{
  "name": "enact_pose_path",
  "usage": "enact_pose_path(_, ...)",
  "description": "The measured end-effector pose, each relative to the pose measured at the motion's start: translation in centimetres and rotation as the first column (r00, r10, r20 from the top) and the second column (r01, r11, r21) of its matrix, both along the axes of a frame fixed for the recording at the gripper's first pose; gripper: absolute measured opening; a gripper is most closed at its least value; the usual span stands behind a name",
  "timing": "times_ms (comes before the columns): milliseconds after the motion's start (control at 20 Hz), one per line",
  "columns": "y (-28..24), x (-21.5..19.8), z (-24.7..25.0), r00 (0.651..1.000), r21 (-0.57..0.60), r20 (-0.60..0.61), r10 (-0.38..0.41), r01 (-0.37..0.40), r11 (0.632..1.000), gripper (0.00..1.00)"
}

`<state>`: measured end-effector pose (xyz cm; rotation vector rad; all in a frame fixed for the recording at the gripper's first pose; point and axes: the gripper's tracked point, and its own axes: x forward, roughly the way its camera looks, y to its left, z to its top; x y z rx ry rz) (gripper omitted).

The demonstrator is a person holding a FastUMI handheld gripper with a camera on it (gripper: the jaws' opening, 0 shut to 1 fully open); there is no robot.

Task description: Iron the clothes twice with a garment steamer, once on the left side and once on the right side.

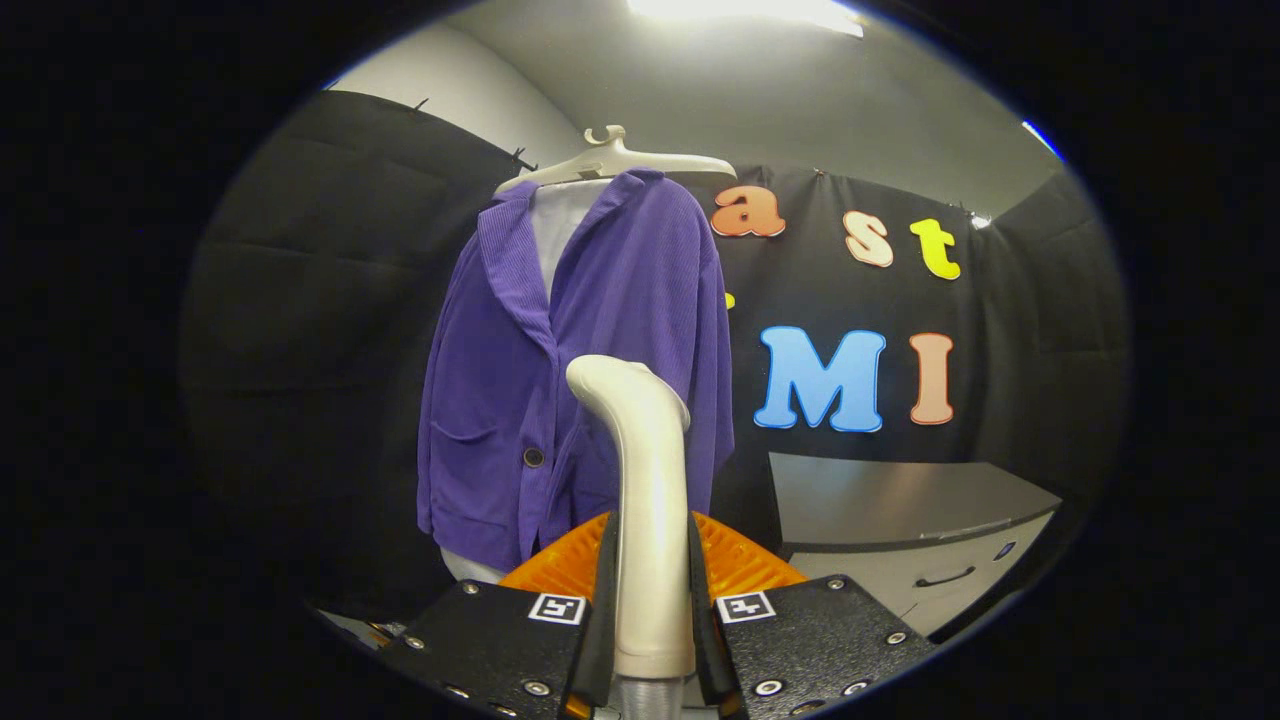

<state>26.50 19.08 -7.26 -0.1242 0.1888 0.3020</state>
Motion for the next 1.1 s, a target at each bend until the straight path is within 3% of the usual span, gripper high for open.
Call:
enact_pose_path(350,-2.1,-2.1,-5.0,0.995,-0.009,-0.089,-0.04,0.04,0.999,0.33)
enact_pose_path(1100,-2.4,-6.7,-15.1,0.966,-0.06,-0.255,-0.034,0.019,0.998,0.33)
